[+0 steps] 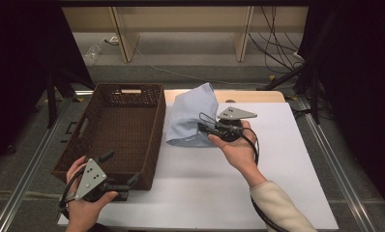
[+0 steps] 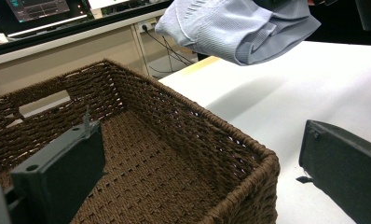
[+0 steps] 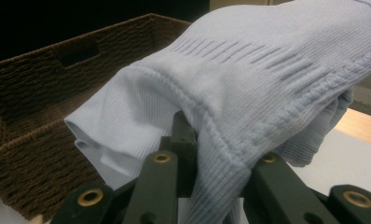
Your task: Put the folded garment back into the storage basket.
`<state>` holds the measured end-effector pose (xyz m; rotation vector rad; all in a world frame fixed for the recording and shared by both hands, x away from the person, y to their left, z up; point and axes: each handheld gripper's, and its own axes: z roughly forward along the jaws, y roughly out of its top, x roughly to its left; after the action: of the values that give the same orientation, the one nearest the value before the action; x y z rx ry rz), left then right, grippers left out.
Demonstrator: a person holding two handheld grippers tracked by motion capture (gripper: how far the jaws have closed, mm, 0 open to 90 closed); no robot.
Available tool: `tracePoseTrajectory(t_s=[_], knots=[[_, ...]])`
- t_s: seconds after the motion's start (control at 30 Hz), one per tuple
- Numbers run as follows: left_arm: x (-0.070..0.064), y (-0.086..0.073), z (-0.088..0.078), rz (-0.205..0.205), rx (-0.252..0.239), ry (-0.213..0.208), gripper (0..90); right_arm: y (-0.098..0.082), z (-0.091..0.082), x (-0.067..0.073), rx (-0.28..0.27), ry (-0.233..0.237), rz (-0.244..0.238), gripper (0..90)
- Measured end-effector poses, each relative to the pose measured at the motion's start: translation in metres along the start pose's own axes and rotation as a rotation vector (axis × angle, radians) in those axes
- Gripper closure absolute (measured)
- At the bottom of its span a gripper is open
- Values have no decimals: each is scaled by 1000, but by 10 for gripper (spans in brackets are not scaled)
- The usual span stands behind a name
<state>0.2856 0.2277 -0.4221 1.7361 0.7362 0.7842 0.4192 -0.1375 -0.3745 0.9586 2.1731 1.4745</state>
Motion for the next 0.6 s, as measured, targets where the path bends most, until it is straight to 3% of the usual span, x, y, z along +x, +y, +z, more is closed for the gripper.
tracePoseTrajectory(t_s=[0.6], knots=[[-1,0,0,-4,1,-2,0,6,7,7,-1,12,-1,788]])
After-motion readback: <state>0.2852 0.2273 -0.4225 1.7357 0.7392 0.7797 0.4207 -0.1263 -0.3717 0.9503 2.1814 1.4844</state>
